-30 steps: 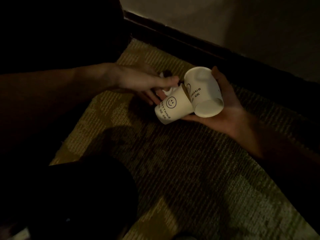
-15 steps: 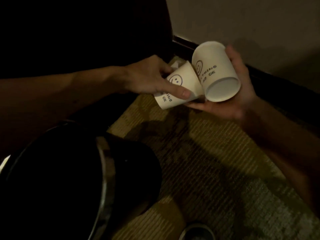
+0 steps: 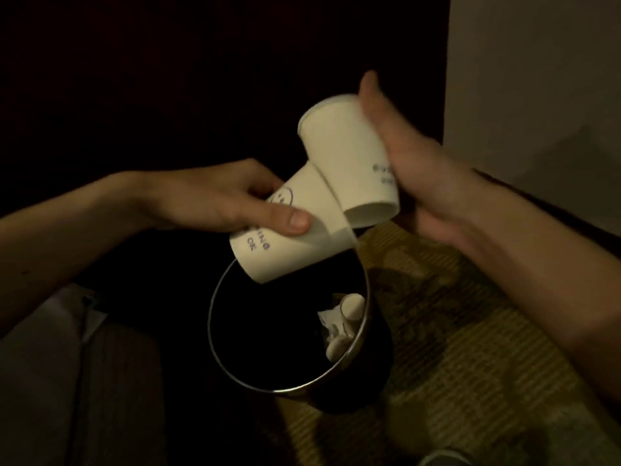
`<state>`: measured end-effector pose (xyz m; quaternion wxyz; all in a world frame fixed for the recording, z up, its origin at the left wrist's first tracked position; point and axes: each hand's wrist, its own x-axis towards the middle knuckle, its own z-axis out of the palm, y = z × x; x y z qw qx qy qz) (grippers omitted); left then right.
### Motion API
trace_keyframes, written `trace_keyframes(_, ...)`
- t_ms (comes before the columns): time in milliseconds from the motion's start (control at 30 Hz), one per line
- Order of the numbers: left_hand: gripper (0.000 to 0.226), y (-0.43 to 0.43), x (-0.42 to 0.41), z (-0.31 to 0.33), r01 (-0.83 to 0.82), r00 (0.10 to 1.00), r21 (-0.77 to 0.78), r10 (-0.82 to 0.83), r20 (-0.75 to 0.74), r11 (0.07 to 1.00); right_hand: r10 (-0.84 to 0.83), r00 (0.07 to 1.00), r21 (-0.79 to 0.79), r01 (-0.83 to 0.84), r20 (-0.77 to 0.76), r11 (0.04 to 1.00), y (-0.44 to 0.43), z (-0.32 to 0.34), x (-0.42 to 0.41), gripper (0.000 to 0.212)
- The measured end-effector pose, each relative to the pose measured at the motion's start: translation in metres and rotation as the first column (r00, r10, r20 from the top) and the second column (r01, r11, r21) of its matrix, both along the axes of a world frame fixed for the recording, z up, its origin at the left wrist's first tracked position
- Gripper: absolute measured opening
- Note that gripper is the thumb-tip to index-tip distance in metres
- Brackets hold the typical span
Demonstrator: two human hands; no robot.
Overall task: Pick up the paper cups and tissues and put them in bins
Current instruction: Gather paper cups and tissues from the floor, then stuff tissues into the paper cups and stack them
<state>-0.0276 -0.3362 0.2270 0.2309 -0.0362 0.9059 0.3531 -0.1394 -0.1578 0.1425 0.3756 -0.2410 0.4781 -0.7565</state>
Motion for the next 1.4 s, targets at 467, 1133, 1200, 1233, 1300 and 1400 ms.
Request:
trace_keyframes(467,0.031,-0.014,0.057,-0.131,-0.078,0.962,-0.087,0.098,0.255,0.993,0.491,0.453,0.635,0.252,-0.744,0.730,-0.024,-0.072,0.049,0.066)
trace_keyframes(1133,0.025,0.029,-0.024,-0.069,-0.131,0.852,-0.286,-0.039,-0.522,0.949,0.387,0.325,0.478,0.280,-0.863,0.832,0.048,0.005,-0.006,0.036)
trace_keyframes(1200,0.026,0.059,-0.042,-0.064,-0.032,0.835,-0.275,-0.126,-0.535,0.961,0.387,0.358,0.502,0.323,-0.850,0.802,0.084,0.007,-0.009,0.035)
trace_keyframes(1233,0.027,0.075,-0.050,-0.065,0.015,0.832,-0.272,-0.163,-0.530,0.962,0.381,0.373,0.510,0.356,-0.846,0.783,0.104,0.005,-0.008,0.034)
trace_keyframes(1300,0.034,0.105,-0.067,-0.077,0.075,0.824,-0.240,-0.196,-0.532,0.968,0.356,0.396,0.515,0.439,-0.847,0.736,0.147,-0.006,-0.008,0.031)
trace_keyframes(1400,0.044,0.159,-0.091,-0.112,0.116,0.843,-0.131,-0.167,-0.512,0.985,0.340,0.478,0.578,0.550,-0.810,0.602,0.215,-0.024,-0.008,0.026)
